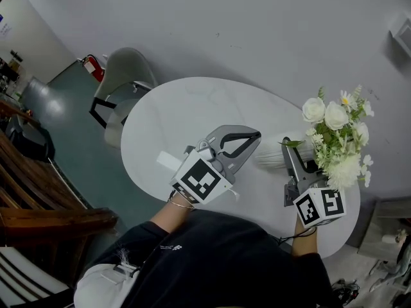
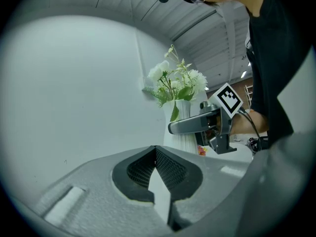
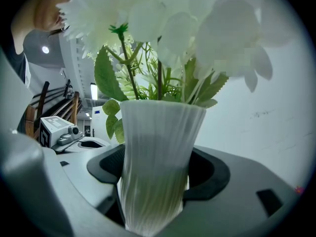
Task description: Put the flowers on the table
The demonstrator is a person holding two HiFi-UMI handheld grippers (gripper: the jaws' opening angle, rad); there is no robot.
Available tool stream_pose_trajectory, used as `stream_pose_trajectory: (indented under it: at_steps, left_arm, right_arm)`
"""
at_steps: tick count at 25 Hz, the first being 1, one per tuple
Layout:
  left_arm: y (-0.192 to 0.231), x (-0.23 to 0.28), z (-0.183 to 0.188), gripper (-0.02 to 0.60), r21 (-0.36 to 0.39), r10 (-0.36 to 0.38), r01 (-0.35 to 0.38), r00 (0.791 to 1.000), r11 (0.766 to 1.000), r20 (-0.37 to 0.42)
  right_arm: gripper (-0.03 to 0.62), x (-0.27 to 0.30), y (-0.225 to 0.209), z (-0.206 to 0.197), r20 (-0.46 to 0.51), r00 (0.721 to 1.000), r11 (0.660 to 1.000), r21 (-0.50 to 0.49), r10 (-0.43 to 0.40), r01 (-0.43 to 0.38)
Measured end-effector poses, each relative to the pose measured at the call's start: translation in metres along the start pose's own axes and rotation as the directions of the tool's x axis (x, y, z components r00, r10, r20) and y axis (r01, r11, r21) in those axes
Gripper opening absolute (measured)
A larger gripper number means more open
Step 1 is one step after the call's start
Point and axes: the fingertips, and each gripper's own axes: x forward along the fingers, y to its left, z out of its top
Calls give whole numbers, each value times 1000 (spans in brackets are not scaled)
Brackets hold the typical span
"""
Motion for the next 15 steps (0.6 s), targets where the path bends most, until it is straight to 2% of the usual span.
stream_pose_trajectory:
  at_steps: [15]
  left_arm:
    - [-2, 5, 3, -2, 8, 60, -60, 998, 998, -16]
  right_arm:
    - [365, -2, -7, -12, -27, 998, 998, 20, 61, -61]
